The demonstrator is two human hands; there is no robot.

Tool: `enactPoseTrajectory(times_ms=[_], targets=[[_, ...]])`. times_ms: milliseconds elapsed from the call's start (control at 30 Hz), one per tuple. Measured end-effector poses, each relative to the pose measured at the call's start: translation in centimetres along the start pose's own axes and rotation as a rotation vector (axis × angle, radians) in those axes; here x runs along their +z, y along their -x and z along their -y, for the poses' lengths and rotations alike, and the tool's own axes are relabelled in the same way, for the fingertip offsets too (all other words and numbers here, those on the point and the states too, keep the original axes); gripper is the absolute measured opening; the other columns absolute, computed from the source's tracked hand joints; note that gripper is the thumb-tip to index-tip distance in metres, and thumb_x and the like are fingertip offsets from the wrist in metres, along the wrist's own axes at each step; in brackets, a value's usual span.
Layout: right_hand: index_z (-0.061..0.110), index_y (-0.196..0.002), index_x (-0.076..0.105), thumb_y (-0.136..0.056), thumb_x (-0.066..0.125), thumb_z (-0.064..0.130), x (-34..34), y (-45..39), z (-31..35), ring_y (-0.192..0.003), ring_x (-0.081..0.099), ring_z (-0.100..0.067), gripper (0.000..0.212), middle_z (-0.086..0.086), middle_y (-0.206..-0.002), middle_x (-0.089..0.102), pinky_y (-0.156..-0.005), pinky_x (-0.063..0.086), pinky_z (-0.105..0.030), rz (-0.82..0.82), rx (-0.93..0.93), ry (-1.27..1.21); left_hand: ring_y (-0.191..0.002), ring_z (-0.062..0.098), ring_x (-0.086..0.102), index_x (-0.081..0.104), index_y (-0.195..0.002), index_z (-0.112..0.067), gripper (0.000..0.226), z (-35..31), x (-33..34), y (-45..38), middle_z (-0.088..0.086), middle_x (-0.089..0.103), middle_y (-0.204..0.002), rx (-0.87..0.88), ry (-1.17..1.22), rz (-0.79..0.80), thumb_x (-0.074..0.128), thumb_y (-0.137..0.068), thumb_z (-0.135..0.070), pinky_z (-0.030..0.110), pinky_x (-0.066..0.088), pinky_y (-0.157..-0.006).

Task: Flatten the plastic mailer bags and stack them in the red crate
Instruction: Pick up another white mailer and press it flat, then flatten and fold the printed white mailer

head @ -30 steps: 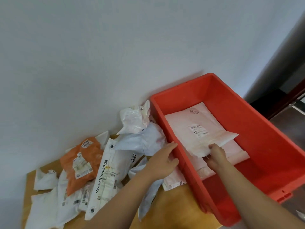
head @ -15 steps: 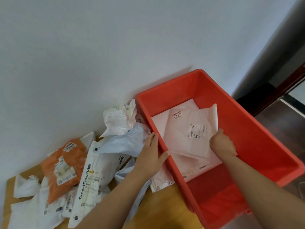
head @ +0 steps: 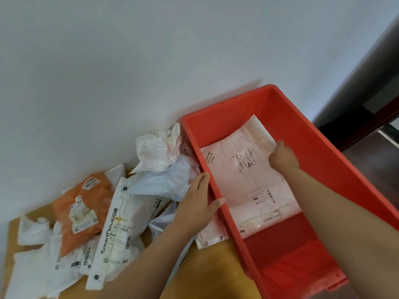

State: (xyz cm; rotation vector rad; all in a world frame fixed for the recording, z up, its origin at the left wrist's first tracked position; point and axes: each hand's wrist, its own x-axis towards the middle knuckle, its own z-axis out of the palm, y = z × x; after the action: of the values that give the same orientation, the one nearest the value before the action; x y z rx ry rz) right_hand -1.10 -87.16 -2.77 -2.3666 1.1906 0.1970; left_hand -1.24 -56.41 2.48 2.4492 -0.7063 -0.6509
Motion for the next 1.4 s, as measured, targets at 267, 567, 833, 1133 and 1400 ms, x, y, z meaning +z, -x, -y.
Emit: enactPoseTrajectory(times_ms=[267, 567, 833, 1133, 1400], targets=[[0.01, -0.154, 0.018, -0.095, 0.053, 0.026, 6.7, 1.9, -2.0, -0.15, 0.005, -0.033, 0.07, -0.015, -0.164, 0.006, -0.118, 0.015, -0.053, 0.011, 0.089, -0.096, -0.15, 0.01, 0.009, 0.001, -0.158, -0.021, 0.087, 0.6, 0.4, 0.0, -0.007, 0.005, -0.164, 0.011, 0.087, 0.009, 0.053, -0.096, -0.053, 0.04, 0.028, -0.118], [0.009, -0.154, 0.008, -0.095, 0.052, 0.021, 12.3, 6.3, -0.5, -0.134, 0.037, -0.045, 0.075, -0.026, -0.154, 0.021, -0.109, 0.038, -0.051, 0.118, 0.626, -0.775, -0.145, -0.001, 0.005, 0.002, -0.157, -0.025, 0.088, 1.0, 1.1, 0.0, -0.01, 0.008, -0.164, 0.025, 0.193, -0.003, 0.051, -0.091, -0.058, 0.032, 0.021, -0.117], [-0.002, -0.139, 0.038, -0.074, 0.054, 0.032, 12.9, 3.7, 0.2, -0.121, 0.054, -0.04, 0.075, -0.022, -0.142, 0.045, -0.095, 0.049, -0.045, 0.216, 0.531, -0.808, -0.149, 0.005, 0.009, 0.003, -0.157, -0.027, 0.089, 1.4, 1.5, -0.1, -0.01, 0.011, -0.164, 0.013, 0.239, -0.016, 0.054, -0.092, -0.058, 0.038, 0.022, -0.121], [0.001, -0.145, 0.03, -0.097, 0.05, 0.03, 7.5, 5.9, 2.4, -0.118, 0.049, -0.045, 0.06, -0.022, -0.148, 0.022, -0.098, 0.045, -0.049, 0.138, 0.323, -0.493, -0.15, 0.013, 0.014, 0.007, -0.158, -0.023, 0.08, 1.2, 0.9, 0.3, -0.002, 0.009, -0.164, 0.006, 0.209, -0.005, 0.051, -0.097, -0.051, 0.042, 0.026, -0.12], [0.008, -0.123, 0.056, -0.094, 0.055, 0.016, 0.8, 11.5, 13.2, -0.092, 0.054, -0.012, 0.03, -0.006, -0.121, 0.055, -0.086, 0.044, -0.026, -0.244, -0.392, -0.681, -0.109, 0.011, 0.053, 0.039, -0.145, -0.018, 0.051, 7.3, -1.8, 4.0, -0.002, 0.034, -0.15, -0.126, 0.324, -0.278, 0.052, -0.098, -0.032, 0.041, 0.048, -0.099]])
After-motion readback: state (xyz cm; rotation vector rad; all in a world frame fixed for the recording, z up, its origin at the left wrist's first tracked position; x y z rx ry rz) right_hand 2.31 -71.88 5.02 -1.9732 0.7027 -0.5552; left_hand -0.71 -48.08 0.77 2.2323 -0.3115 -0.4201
